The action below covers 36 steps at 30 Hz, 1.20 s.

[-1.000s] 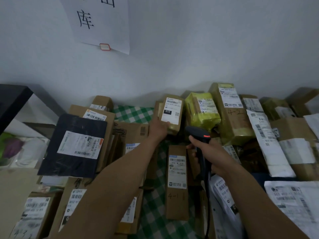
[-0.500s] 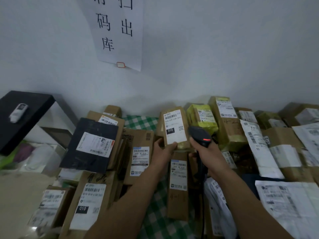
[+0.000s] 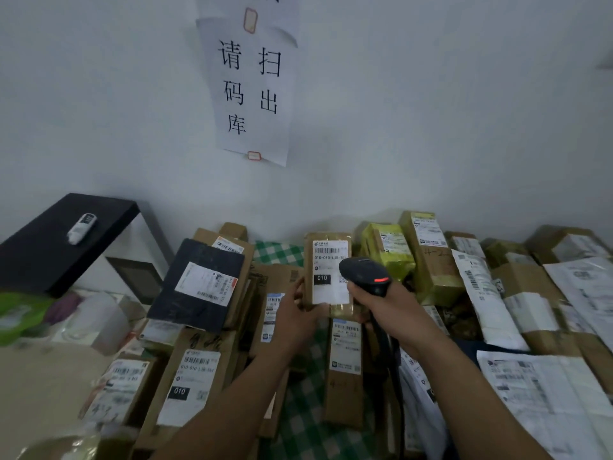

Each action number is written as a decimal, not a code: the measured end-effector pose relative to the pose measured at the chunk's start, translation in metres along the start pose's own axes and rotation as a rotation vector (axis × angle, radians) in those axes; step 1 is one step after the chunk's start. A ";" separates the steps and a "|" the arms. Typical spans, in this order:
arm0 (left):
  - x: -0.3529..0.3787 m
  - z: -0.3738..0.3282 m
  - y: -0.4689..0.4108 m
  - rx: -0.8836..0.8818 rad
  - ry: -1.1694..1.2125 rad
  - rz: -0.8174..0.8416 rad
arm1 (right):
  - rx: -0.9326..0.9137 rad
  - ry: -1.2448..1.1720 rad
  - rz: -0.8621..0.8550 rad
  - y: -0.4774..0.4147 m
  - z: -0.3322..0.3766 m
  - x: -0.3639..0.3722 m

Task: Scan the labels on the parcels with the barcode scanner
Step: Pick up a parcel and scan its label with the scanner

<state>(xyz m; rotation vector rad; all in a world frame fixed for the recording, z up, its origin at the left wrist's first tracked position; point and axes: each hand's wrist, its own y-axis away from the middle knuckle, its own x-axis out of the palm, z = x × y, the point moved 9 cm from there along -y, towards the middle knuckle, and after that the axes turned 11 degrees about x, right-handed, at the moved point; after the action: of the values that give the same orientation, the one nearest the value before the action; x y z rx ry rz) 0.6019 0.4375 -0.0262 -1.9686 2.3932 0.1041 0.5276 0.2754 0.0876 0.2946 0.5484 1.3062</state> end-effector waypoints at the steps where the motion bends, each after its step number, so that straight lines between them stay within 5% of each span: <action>1: -0.004 0.000 0.002 -0.010 0.014 -0.022 | 0.001 -0.010 0.014 0.003 0.001 0.003; 10: -0.033 0.010 0.019 -0.043 0.005 -0.164 | 0.011 -0.024 0.118 0.021 0.009 0.033; 36: -0.031 0.024 -0.014 -0.096 0.051 -0.137 | 0.066 -0.067 0.153 -0.016 0.011 0.029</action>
<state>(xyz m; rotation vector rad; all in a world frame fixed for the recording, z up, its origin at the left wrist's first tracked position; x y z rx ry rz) 0.6210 0.4666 -0.0482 -2.1962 2.3161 0.1690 0.5509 0.3003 0.0828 0.4403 0.5204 1.4226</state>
